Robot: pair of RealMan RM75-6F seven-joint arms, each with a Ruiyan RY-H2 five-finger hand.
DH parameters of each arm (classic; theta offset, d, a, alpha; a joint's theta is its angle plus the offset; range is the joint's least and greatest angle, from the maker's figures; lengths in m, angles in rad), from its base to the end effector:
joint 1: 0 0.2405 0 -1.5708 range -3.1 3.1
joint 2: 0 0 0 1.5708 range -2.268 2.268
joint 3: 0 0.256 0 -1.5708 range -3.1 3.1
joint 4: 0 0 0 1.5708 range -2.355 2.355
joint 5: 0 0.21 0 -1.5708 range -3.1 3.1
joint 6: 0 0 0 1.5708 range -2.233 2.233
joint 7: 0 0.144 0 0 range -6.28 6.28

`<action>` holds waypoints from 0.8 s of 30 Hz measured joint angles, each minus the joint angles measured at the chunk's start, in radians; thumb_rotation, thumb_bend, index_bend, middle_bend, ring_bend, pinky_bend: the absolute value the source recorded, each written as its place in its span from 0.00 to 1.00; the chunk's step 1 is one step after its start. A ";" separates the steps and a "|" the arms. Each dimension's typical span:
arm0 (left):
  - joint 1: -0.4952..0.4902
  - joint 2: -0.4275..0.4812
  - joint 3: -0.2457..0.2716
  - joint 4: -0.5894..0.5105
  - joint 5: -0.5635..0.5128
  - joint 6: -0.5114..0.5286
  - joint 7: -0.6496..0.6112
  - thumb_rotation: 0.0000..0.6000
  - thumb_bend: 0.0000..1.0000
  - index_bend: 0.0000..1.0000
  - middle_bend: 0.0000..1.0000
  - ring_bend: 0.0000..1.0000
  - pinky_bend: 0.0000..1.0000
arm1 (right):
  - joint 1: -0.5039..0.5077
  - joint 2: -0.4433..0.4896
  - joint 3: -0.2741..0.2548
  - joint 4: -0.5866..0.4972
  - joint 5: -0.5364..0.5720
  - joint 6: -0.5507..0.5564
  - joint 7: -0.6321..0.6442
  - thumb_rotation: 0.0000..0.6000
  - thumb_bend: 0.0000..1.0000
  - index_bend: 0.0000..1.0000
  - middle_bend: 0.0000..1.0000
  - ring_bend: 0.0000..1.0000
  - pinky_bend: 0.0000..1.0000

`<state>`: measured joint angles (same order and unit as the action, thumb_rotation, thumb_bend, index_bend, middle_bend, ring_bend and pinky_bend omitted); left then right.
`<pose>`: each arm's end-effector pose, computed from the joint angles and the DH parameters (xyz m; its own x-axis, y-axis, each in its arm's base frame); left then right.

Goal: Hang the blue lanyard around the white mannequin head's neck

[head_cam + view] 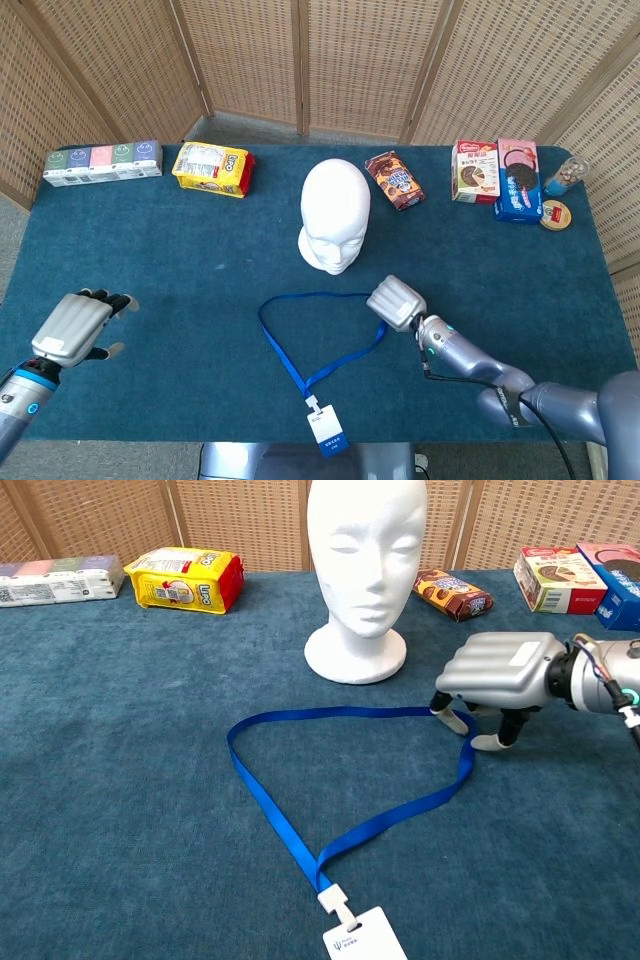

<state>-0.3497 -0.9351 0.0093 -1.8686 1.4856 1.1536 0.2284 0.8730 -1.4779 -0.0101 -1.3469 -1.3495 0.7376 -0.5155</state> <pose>-0.2436 0.2259 0.1421 0.5896 0.2330 0.7734 0.8001 -0.3000 -0.5195 -0.1701 -0.3452 -0.0309 0.8921 -0.0899 0.4428 -0.3704 -0.7068 0.6027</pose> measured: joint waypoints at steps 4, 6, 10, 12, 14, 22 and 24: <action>-0.003 0.002 -0.002 -0.006 0.000 -0.002 0.005 1.00 0.18 0.34 0.48 0.43 0.43 | -0.011 0.001 -0.004 0.007 -0.012 0.014 0.018 0.91 0.40 0.51 0.98 1.00 1.00; -0.004 0.003 -0.002 -0.009 0.000 -0.002 0.007 1.00 0.18 0.34 0.48 0.43 0.43 | -0.015 0.001 -0.005 0.010 -0.015 0.019 0.024 0.91 0.40 0.51 0.98 1.00 1.00; -0.006 0.006 -0.004 -0.013 0.000 -0.003 0.009 1.00 0.18 0.34 0.48 0.43 0.43 | -0.023 -0.001 -0.009 0.015 -0.025 0.027 0.033 0.92 0.40 0.51 0.98 1.00 1.00; -0.007 0.007 -0.004 -0.016 0.000 -0.004 0.011 0.99 0.18 0.34 0.48 0.43 0.43 | -0.025 -0.002 -0.010 0.017 -0.027 0.027 0.035 0.92 0.40 0.51 0.98 1.00 1.00; -0.007 0.008 -0.005 -0.018 0.000 -0.004 0.011 0.99 0.18 0.34 0.48 0.43 0.43 | -0.026 -0.001 -0.010 0.017 -0.029 0.025 0.035 0.92 0.40 0.51 0.98 1.00 1.00; -0.009 0.010 -0.004 -0.022 0.002 -0.005 0.009 0.99 0.18 0.33 0.48 0.43 0.43 | -0.032 0.012 -0.014 0.004 -0.035 0.025 0.032 0.91 0.40 0.51 0.98 1.00 1.00; -0.009 0.010 -0.005 -0.022 0.003 -0.004 0.008 0.99 0.18 0.33 0.48 0.43 0.43 | -0.033 0.013 -0.015 0.003 -0.036 0.026 0.030 0.91 0.40 0.51 0.98 1.00 1.00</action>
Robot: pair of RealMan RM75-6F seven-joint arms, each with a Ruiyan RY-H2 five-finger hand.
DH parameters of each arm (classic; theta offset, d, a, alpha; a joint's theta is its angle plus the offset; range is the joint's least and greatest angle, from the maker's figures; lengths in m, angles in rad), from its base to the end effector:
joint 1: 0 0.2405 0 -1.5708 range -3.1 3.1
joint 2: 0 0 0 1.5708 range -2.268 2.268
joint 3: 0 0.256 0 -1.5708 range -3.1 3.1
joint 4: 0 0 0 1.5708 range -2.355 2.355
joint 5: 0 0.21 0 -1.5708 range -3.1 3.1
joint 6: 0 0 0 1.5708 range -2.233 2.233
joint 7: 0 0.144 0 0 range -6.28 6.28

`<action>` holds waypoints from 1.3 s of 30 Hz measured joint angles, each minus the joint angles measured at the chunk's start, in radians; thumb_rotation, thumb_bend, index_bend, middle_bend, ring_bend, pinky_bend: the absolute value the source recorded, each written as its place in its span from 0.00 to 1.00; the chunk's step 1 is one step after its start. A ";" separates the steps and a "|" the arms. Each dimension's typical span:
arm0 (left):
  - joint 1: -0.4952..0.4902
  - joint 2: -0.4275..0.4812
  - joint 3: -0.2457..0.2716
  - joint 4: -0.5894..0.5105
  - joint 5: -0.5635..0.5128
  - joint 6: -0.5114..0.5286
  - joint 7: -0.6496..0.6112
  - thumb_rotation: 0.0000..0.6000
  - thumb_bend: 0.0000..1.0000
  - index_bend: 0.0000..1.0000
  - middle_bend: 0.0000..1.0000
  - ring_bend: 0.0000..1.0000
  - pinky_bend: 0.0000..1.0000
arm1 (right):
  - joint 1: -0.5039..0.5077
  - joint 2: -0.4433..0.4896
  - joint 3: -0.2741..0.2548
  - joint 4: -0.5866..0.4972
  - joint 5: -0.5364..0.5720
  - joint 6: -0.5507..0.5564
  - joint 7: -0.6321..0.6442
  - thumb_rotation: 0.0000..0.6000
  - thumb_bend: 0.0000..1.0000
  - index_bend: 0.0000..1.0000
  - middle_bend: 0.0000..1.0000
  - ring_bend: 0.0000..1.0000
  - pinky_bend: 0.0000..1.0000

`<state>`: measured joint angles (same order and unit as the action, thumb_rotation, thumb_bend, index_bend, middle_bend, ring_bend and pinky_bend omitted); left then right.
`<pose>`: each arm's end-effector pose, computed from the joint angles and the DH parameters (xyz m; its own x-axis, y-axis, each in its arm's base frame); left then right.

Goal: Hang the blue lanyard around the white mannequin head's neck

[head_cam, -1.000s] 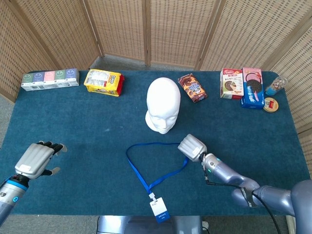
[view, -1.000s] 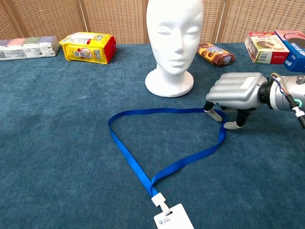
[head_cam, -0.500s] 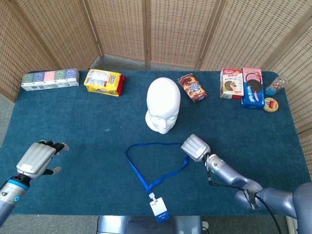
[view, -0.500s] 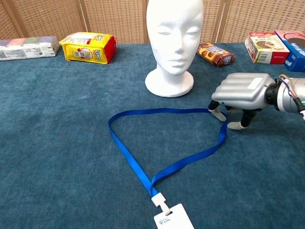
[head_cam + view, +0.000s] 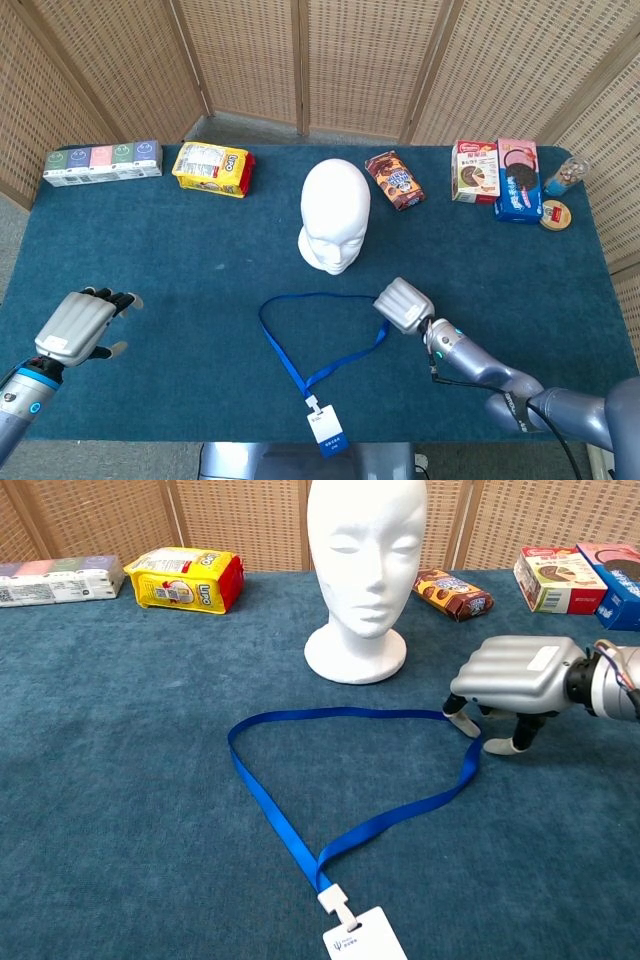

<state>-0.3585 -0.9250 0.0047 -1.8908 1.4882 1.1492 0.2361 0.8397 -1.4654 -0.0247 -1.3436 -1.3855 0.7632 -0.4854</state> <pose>-0.2365 0.2271 0.1428 0.5898 0.2276 0.7748 0.7975 -0.3145 -0.5148 -0.1829 -0.3393 -0.0257 0.8882 -0.0982 0.4489 -0.3829 -0.6984 0.6047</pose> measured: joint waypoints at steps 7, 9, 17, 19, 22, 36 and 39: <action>-0.002 0.001 -0.001 -0.001 0.004 0.001 -0.009 0.99 0.18 0.33 0.48 0.43 0.43 | -0.003 -0.004 0.001 0.005 -0.007 0.001 0.002 0.91 0.40 0.51 0.98 1.00 1.00; -0.002 0.002 -0.001 -0.001 0.005 0.001 -0.010 0.99 0.18 0.33 0.48 0.43 0.43 | -0.002 -0.004 0.001 0.006 -0.009 0.000 0.002 0.91 0.40 0.51 0.98 1.00 1.00; -0.003 0.002 -0.001 0.000 0.005 -0.001 -0.015 0.99 0.18 0.32 0.48 0.43 0.43 | -0.003 -0.008 0.003 0.012 -0.011 -0.005 0.003 0.91 0.40 0.51 0.98 1.00 1.00; -0.004 0.001 -0.001 0.001 0.007 -0.001 -0.016 0.99 0.18 0.32 0.48 0.43 0.43 | -0.003 -0.010 0.003 0.014 -0.011 -0.006 0.004 0.92 0.40 0.51 0.98 1.00 1.00; -0.005 0.000 -0.002 0.002 0.007 -0.002 -0.018 0.99 0.18 0.32 0.48 0.43 0.43 | -0.004 -0.013 0.004 0.017 -0.009 -0.007 0.007 0.92 0.42 0.51 0.98 1.00 1.00; -0.007 -0.001 -0.002 0.007 0.004 -0.006 -0.023 0.99 0.18 0.30 0.48 0.43 0.43 | -0.008 -0.024 0.012 0.032 -0.006 -0.010 0.022 0.92 0.47 0.53 0.98 1.00 1.00; -0.008 -0.003 -0.002 0.008 0.003 -0.008 -0.024 0.99 0.18 0.29 0.48 0.43 0.43 | -0.008 -0.025 0.012 0.034 -0.005 -0.013 0.023 0.92 0.47 0.53 0.98 1.00 1.00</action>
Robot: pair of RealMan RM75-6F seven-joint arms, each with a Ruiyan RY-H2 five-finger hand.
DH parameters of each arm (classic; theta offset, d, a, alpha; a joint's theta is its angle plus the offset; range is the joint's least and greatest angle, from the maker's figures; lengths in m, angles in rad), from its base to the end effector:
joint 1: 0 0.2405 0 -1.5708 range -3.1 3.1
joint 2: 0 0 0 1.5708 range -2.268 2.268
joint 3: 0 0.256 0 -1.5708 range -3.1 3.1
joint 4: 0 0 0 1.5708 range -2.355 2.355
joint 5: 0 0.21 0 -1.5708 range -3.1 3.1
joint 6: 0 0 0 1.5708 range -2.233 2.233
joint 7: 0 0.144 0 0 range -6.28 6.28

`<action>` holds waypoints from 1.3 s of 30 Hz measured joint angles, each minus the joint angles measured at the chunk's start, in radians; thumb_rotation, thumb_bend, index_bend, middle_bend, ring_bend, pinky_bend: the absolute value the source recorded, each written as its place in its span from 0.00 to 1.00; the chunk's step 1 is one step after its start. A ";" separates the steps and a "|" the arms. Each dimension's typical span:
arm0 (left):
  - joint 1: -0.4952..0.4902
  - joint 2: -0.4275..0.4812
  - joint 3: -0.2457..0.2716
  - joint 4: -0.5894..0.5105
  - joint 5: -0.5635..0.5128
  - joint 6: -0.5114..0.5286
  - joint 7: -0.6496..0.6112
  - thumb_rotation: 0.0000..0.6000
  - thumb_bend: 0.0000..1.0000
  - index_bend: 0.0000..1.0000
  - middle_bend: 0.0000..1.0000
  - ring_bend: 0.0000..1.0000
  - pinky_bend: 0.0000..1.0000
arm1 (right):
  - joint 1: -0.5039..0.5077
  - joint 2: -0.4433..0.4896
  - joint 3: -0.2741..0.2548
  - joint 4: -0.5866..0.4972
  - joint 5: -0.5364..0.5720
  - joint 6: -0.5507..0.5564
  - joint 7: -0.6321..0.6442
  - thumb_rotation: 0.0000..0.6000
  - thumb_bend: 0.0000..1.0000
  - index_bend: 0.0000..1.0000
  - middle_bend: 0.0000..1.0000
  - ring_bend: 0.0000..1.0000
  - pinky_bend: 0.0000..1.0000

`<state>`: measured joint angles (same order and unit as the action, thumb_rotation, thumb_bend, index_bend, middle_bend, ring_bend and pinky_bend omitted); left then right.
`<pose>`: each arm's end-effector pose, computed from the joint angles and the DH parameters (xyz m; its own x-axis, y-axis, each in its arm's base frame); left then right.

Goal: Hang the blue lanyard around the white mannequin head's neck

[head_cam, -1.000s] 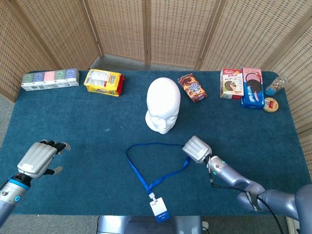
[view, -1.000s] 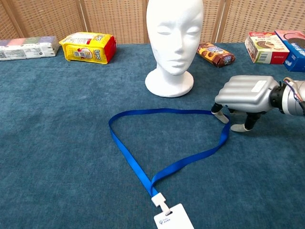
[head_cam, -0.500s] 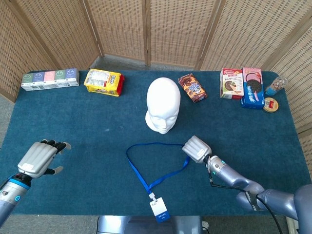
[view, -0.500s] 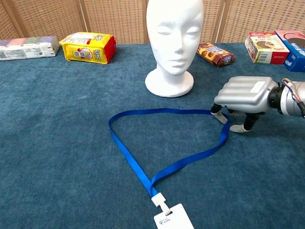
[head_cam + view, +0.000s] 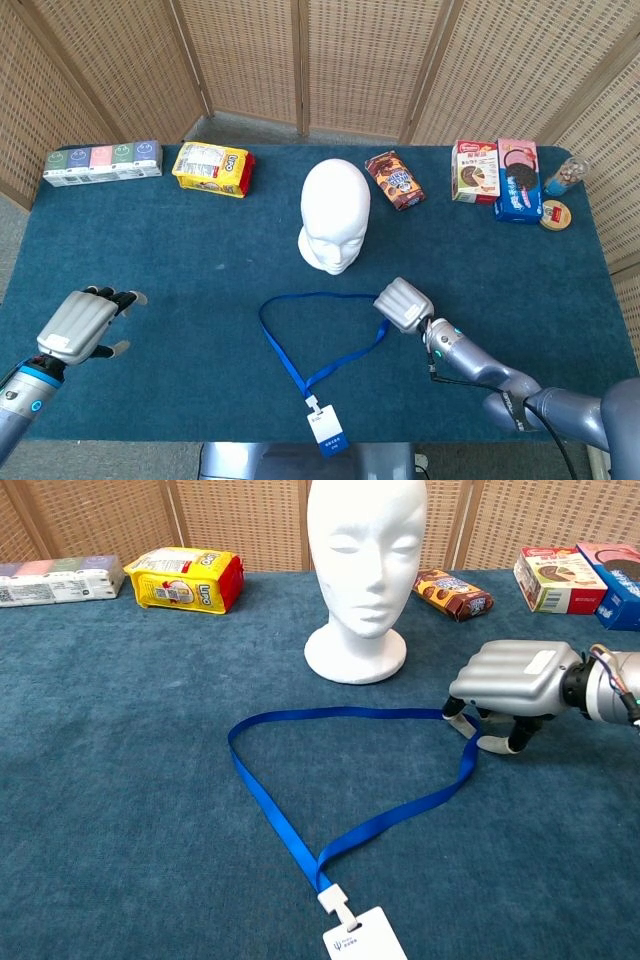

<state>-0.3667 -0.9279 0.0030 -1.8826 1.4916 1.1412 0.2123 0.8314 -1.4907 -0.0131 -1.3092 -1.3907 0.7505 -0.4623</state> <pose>-0.2361 0.2296 0.1417 0.5784 0.2334 0.7816 0.8048 -0.3196 -0.5002 -0.1859 -0.3414 -0.0314 0.8812 -0.1178 0.4579 -0.4037 -0.6914 0.5991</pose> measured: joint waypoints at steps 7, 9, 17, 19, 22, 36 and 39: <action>-0.002 -0.003 -0.001 0.001 0.000 0.000 0.000 1.00 0.18 0.28 0.48 0.43 0.43 | -0.004 -0.003 -0.001 0.005 -0.001 0.000 0.009 0.91 0.49 0.55 0.98 1.00 1.00; -0.002 -0.003 -0.002 0.001 -0.001 -0.001 0.000 1.00 0.18 0.28 0.48 0.43 0.43 | -0.004 -0.003 -0.001 0.006 -0.002 0.001 0.012 0.91 0.50 0.56 0.98 1.00 1.00; -0.006 -0.001 -0.002 -0.003 -0.003 -0.005 0.008 0.99 0.18 0.28 0.48 0.43 0.43 | -0.010 -0.007 0.001 0.013 -0.002 0.003 0.038 0.92 0.51 0.60 0.98 1.00 1.00; -0.007 -0.001 -0.002 -0.003 -0.002 -0.006 0.011 0.99 0.18 0.28 0.48 0.43 0.43 | -0.012 -0.007 0.001 0.013 -0.006 0.006 0.050 0.92 0.52 0.61 0.98 1.00 1.00; -0.009 -0.001 -0.004 -0.003 0.000 -0.006 0.015 0.99 0.18 0.28 0.48 0.43 0.43 | -0.013 -0.001 0.004 0.008 -0.011 0.011 0.067 0.92 0.54 0.62 0.99 1.00 1.00; -0.053 -0.054 -0.002 0.058 0.115 -0.019 0.088 0.99 0.18 0.34 0.51 0.53 0.43 | -0.018 0.029 0.015 -0.042 -0.015 0.022 0.096 0.91 0.55 0.63 0.99 1.00 1.00; -0.080 -0.086 -0.001 0.089 0.167 -0.030 0.104 0.99 0.18 0.36 0.54 0.57 0.43 | -0.018 0.033 0.017 -0.052 -0.014 0.023 0.097 0.92 0.55 0.63 0.99 1.00 1.00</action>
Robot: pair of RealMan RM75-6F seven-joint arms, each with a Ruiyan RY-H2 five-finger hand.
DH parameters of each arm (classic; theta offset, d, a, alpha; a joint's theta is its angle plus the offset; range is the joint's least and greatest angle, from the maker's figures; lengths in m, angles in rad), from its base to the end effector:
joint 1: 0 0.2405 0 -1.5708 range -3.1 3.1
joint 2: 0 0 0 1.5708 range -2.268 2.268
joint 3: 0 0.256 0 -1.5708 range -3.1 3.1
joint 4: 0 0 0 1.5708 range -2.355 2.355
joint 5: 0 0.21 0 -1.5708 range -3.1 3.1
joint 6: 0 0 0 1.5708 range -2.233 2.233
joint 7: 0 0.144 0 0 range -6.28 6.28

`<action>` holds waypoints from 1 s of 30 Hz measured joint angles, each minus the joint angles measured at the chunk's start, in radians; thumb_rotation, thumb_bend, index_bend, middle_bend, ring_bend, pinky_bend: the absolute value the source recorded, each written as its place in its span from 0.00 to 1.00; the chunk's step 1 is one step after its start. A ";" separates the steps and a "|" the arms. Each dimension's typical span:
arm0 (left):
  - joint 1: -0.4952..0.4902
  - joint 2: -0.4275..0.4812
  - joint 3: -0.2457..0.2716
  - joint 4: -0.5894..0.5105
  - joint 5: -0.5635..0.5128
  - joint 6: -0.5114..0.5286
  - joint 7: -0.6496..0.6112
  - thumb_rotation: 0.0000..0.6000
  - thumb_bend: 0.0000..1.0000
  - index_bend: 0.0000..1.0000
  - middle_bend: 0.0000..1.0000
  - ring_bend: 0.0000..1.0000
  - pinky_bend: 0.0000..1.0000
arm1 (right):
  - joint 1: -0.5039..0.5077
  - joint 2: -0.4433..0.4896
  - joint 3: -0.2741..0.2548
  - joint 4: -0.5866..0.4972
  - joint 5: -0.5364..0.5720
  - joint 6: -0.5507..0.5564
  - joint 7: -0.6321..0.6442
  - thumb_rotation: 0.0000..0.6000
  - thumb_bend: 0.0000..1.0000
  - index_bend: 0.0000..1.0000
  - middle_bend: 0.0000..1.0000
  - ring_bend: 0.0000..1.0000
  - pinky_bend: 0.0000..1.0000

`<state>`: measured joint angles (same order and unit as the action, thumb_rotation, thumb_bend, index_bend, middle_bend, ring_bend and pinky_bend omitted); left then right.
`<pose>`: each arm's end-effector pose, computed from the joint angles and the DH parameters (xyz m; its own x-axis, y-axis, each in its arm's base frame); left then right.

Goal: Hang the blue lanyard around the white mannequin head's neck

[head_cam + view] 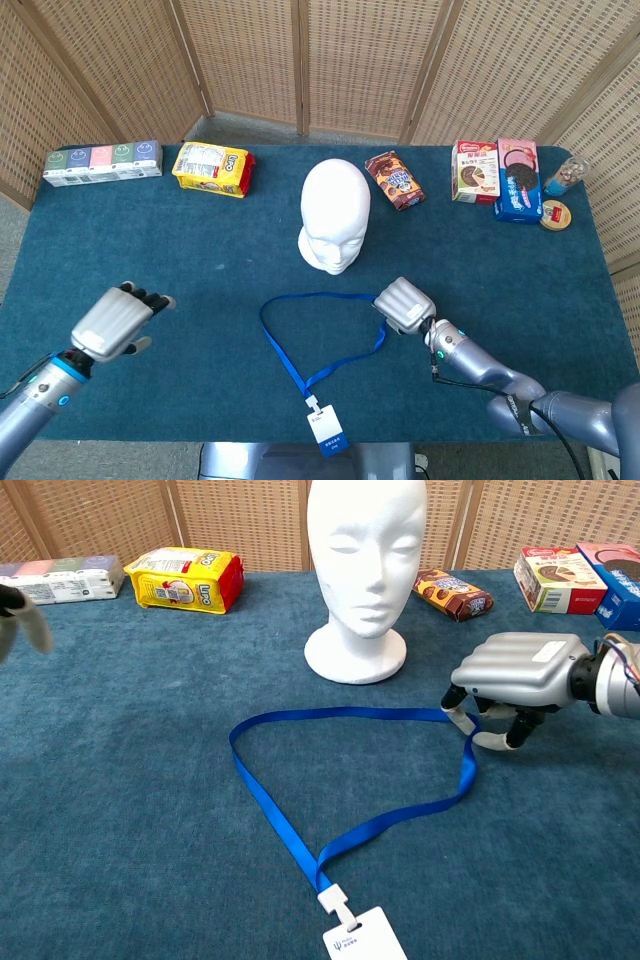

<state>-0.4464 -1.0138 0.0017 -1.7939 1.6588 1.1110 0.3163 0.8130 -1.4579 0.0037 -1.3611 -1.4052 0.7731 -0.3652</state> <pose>-0.2121 0.2435 0.1132 0.7173 0.0938 0.6904 0.6188 -0.5413 -0.5693 -0.1810 -0.3372 -0.0220 0.8203 -0.1750 0.5446 -0.5035 -0.6725 0.5423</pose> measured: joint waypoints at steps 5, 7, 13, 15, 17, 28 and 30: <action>-0.055 -0.059 -0.003 0.060 0.070 -0.030 0.022 0.99 0.18 0.39 0.63 0.65 0.48 | -0.002 0.004 0.004 -0.014 0.007 0.001 0.001 0.92 0.55 0.63 0.99 1.00 1.00; -0.075 -0.082 -0.004 0.077 0.098 -0.039 0.038 0.99 0.18 0.39 0.69 0.70 0.54 | -0.003 0.005 0.006 -0.016 0.010 0.003 0.001 0.91 0.55 0.64 0.99 1.00 1.00; -0.131 -0.158 -0.008 0.135 0.142 -0.072 0.053 1.00 0.19 0.39 0.85 0.91 0.84 | -0.007 0.007 0.007 -0.019 0.018 0.004 -0.001 0.92 0.55 0.64 0.99 1.00 1.00; -0.147 -0.175 -0.009 0.143 0.142 -0.096 0.056 0.99 0.20 0.39 0.91 0.98 0.91 | -0.008 0.007 0.007 -0.018 0.021 0.003 -0.002 0.91 0.55 0.64 0.99 1.00 1.00; -0.162 -0.188 -0.009 0.147 0.141 -0.117 0.059 0.99 0.21 0.39 0.94 1.00 0.95 | -0.009 0.007 0.007 -0.017 0.023 0.003 -0.001 0.92 0.55 0.64 0.99 1.00 1.00; -0.262 -0.246 -0.029 0.127 0.053 -0.300 0.158 1.00 0.25 0.40 0.98 1.00 1.00 | -0.015 -0.002 0.004 0.001 0.025 0.002 0.012 0.91 0.55 0.64 0.99 1.00 1.00; -0.276 -0.259 -0.033 0.123 0.035 -0.321 0.176 1.00 0.28 0.39 0.99 1.00 1.00 | -0.016 -0.003 0.004 0.003 0.024 0.002 0.014 0.92 0.55 0.64 0.99 1.00 1.00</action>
<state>-0.7226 -1.2728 -0.0311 -1.6707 1.6941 0.7902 0.4921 0.7973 -1.4612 0.0076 -1.3578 -1.3808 0.7748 -0.3511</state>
